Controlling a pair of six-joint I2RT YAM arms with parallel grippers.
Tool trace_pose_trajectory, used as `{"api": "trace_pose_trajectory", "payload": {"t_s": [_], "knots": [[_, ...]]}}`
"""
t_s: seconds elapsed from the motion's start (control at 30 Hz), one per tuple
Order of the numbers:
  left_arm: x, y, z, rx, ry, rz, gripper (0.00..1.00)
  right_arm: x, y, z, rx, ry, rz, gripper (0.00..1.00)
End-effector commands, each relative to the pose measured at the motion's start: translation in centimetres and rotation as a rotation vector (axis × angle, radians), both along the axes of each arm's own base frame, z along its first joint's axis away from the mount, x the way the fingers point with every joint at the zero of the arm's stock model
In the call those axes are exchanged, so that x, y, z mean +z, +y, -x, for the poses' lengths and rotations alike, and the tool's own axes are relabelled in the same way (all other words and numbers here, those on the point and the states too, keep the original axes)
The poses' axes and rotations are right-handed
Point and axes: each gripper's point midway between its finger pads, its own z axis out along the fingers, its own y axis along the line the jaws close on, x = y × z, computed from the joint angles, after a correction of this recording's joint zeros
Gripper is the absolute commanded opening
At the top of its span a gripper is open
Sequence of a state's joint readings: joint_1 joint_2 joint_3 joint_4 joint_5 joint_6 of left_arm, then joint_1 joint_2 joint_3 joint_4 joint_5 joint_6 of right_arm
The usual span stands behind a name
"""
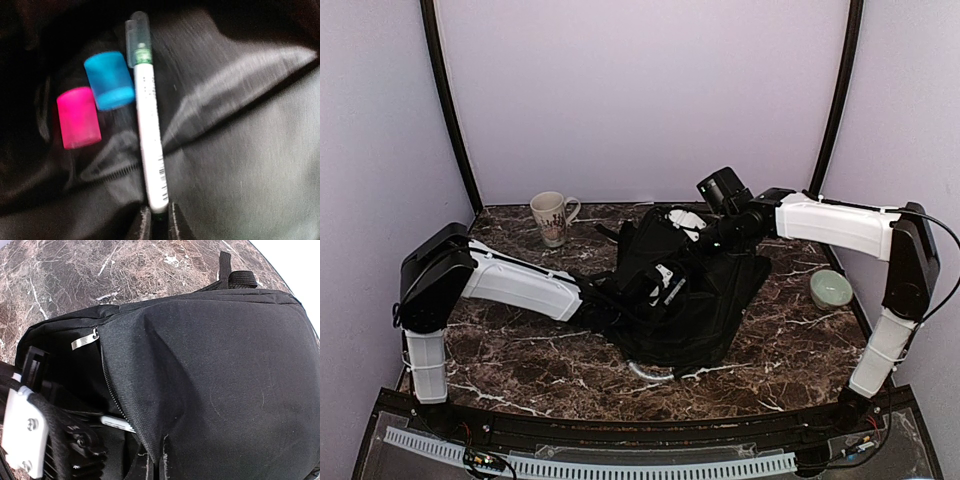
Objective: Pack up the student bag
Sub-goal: Place the stationery in the student bag.
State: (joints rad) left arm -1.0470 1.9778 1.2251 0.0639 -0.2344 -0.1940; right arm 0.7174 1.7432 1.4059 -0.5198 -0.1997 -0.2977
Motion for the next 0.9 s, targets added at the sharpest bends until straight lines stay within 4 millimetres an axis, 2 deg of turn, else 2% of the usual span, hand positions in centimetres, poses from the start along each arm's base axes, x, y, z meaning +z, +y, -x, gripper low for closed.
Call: {"api": "trace_pose_trajectory", "payload": {"t_s": [0.0, 0.2, 0.33, 0.5, 0.6, 0.87], "knots": [[1.0, -1.2, -1.8, 0.035, -0.065, 0.079, 0.08, 1.7, 1.5, 0.3, 0.039, -0.013, -0.07, 0.0], [2.8, -2.8, -3.3, 0.06, -0.124, 0.15, 0.02, 1.9, 1.4, 0.2, 0.036, -0.015, -0.072, 0.0], [3.9, -4.1, -4.5, 0.065, -0.161, 0.209, 0.01, 1.8, 1.5, 0.3, 0.038, -0.011, -0.074, 0.0], [4.4, -5.3, -5.9, 0.077, -0.184, 0.278, 0.02, 1.8, 1.5, 0.3, 0.037, -0.01, -0.075, 0.0], [4.5, -5.9, -6.0, 0.068, -0.193, 0.327, 0.02, 1.8, 1.4, 0.3, 0.035, -0.011, -0.073, 0.0], [4.8, -5.3, -6.4, 0.099, -0.258, 0.437, 0.03, 0.7, 1.0, -0.1, 0.028, -0.023, -0.032, 0.0]]}}
